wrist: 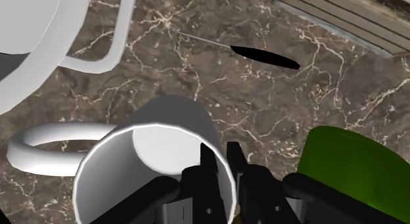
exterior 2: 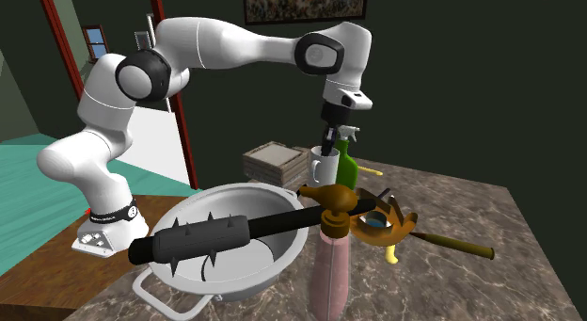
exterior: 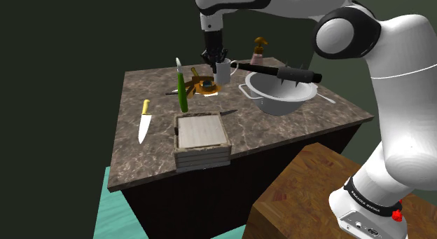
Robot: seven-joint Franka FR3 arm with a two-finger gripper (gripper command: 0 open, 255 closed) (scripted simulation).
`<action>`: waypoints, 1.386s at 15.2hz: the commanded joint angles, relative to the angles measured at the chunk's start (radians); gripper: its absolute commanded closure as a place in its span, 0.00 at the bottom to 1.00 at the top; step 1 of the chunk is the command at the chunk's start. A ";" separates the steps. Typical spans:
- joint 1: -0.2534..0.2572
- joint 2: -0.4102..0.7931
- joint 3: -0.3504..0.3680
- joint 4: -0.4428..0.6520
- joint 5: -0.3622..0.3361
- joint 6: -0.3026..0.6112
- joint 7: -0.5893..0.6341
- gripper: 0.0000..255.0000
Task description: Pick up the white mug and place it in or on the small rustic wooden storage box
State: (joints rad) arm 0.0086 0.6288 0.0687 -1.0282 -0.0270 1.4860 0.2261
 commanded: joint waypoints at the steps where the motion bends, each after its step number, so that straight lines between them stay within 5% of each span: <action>1: 0.000 0.003 0.000 0.030 0.000 -0.028 0.000 1.00; 9: 0.008 0.068 -0.001 0.242 -0.003 -0.174 -0.001 1.00; 14: 0.058 -0.140 0.024 -0.088 0.011 -0.051 0.083 1.00; 21: 0.135 -0.306 0.068 -0.324 0.032 0.022 0.209 1.00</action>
State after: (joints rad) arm 0.1344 0.3572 0.1300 -1.3051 0.0009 1.4950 0.4171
